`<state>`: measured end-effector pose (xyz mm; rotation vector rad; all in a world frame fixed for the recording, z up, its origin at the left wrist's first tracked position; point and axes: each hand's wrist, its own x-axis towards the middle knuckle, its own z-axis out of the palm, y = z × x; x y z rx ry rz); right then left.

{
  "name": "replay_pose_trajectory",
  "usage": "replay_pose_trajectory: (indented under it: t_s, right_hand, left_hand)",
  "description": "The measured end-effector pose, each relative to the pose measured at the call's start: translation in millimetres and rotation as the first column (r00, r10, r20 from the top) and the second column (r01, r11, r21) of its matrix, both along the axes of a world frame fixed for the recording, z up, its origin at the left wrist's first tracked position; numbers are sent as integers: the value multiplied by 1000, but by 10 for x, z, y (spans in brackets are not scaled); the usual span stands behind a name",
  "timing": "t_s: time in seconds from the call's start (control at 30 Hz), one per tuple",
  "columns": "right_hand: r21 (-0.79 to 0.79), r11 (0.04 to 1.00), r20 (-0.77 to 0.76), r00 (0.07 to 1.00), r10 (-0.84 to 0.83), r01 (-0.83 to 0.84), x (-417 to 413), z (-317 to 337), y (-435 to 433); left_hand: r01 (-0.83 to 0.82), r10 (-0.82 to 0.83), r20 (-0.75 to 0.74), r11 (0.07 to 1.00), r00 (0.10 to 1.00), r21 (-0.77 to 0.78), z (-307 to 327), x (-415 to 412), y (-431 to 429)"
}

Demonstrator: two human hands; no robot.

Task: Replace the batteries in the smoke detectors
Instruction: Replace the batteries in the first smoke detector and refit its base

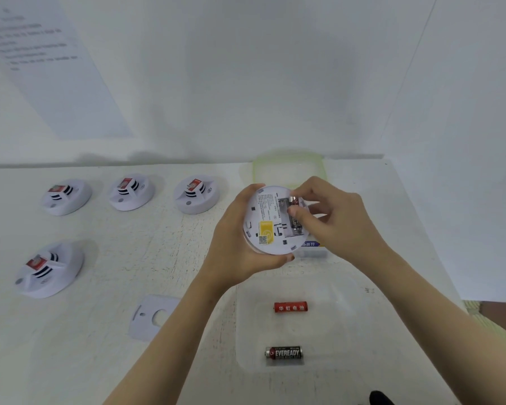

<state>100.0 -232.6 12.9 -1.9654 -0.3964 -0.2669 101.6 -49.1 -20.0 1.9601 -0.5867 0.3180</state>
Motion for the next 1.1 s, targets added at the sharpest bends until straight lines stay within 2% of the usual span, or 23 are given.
replay_pose_trajectory:
  t_s: [0.5, 0.57, 0.7, 0.77, 0.87, 0.97, 1.1]
  right_hand:
    - [-73, 997, 143, 989, 39, -28, 25, -84, -77]
    - [-7, 1000, 82, 996, 22, -21, 36, -76, -96]
    - [221, 975, -68, 998, 10, 5, 55, -61, -103]
    - [316, 948, -115, 993, 16, 22, 33, -42, -60]
    - [453, 884, -266, 964, 10, 116, 9, -31, 8]
    - [524, 835, -390, 919, 56, 171, 5, -8, 42]
    - [528, 825, -455, 887, 77, 199, -5, 22, 68]
  left_hand:
    - [33, -31, 54, 999, 998, -39, 57, -92, -58]
    - [30, -29, 23, 999, 999, -38, 24, -78, -57]
    - [39, -38, 26, 999, 999, -24, 1, -54, -53]
    - [39, -38, 39, 999, 998, -19, 13, -49, -52]
    - [29, -30, 52, 999, 998, 16, 1, -32, -38]
    - [23, -25, 50, 999, 998, 39, 0, -22, -16]
    - [18, -22, 58, 997, 998, 73, 11, -12, 11]
